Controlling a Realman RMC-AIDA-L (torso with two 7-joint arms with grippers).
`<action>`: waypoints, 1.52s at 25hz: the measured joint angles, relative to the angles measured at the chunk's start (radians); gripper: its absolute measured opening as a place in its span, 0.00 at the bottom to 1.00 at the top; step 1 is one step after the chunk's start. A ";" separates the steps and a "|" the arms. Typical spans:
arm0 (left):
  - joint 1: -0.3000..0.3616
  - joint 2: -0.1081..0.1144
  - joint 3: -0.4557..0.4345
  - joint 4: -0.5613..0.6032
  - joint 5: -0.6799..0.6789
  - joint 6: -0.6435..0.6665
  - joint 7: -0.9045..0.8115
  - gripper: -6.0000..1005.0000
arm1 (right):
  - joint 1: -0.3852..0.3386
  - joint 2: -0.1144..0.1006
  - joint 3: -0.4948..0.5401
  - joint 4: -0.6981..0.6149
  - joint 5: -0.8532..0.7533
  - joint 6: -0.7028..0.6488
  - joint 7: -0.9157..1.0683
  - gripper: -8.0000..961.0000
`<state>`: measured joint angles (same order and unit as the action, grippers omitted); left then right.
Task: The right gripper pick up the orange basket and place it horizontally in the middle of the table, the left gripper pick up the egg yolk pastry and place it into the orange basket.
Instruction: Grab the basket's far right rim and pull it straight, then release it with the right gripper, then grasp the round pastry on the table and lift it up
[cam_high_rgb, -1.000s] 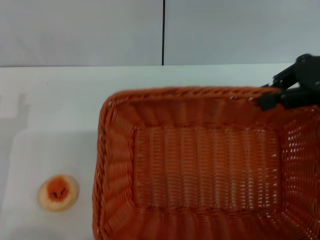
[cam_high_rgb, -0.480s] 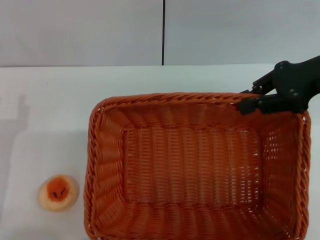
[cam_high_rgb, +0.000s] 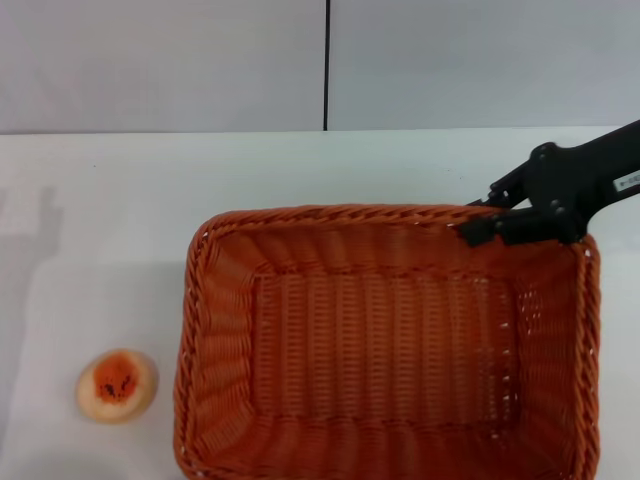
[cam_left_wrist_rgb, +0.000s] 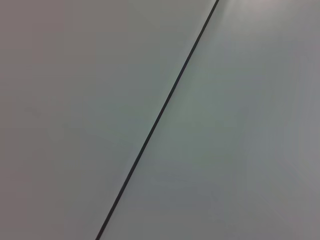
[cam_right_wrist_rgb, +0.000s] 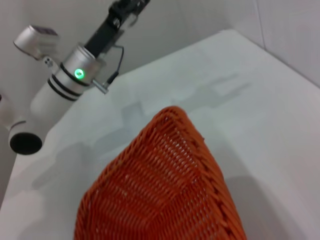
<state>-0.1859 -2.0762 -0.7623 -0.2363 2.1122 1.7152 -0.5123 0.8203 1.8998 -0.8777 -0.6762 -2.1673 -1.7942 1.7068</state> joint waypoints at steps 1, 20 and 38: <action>0.000 0.000 0.000 0.000 0.000 0.000 0.000 0.59 | 0.004 0.003 -0.008 0.005 0.000 0.009 0.000 0.19; 0.007 0.003 0.000 0.012 0.007 -0.032 0.005 0.58 | -0.121 0.112 0.141 -0.139 0.278 0.231 -0.234 0.52; -0.104 0.125 0.533 0.519 0.097 0.167 -0.368 0.57 | -0.548 0.171 0.350 0.246 1.069 0.204 -0.628 0.52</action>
<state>-0.2902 -1.9511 -0.2295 0.2827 2.2094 1.8823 -0.8807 0.2728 2.0708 -0.5281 -0.4303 -1.0979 -1.5906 1.0783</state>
